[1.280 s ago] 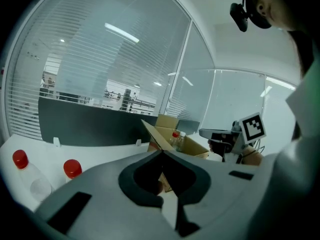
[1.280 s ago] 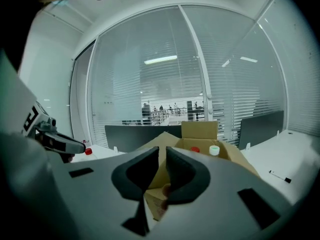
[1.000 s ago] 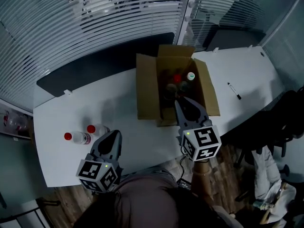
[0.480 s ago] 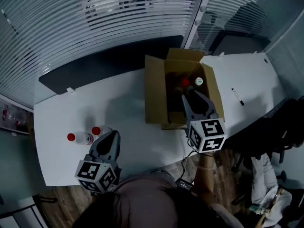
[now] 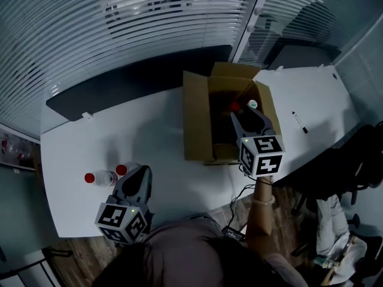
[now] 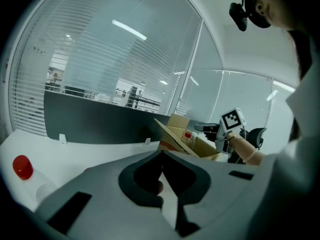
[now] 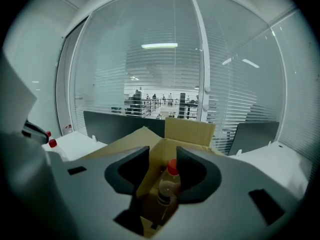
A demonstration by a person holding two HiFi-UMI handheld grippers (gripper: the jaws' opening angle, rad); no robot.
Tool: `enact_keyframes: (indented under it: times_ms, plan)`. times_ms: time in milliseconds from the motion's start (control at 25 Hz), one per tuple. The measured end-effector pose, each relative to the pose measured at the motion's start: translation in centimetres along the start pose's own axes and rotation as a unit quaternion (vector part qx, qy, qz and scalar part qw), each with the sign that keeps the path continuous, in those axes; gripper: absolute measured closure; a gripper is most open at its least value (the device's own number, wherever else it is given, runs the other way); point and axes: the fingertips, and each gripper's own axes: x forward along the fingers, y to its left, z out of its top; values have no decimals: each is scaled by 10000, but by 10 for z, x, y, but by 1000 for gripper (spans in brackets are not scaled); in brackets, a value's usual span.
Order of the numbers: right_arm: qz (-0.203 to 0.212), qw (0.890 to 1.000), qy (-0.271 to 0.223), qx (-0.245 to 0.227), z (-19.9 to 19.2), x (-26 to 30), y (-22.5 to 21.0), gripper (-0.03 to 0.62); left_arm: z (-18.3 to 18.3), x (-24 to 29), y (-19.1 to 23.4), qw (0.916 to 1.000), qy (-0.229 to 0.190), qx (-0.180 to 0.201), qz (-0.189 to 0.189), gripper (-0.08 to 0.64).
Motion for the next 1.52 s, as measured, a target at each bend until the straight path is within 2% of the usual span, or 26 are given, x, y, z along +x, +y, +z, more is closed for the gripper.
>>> enact_keyframes:
  times_ms: [440,680,1040,1520]
  plan:
    - [8,9970,768,-87,-29,37,-12,409,3,11,8,9999,51,-100,44,551]
    - [-1,9933,1156,-19,-41,52,-19,381,3,16,11,9998,74,-182,36,552]
    - [50,9868,1606,186,-61,74,-26,377,-6,20,19,9994,148,-318,41,551]
    - [-35,9831,1802,324,-71,83,-27,385,-7,24,31,9989,195,-419,64,551]
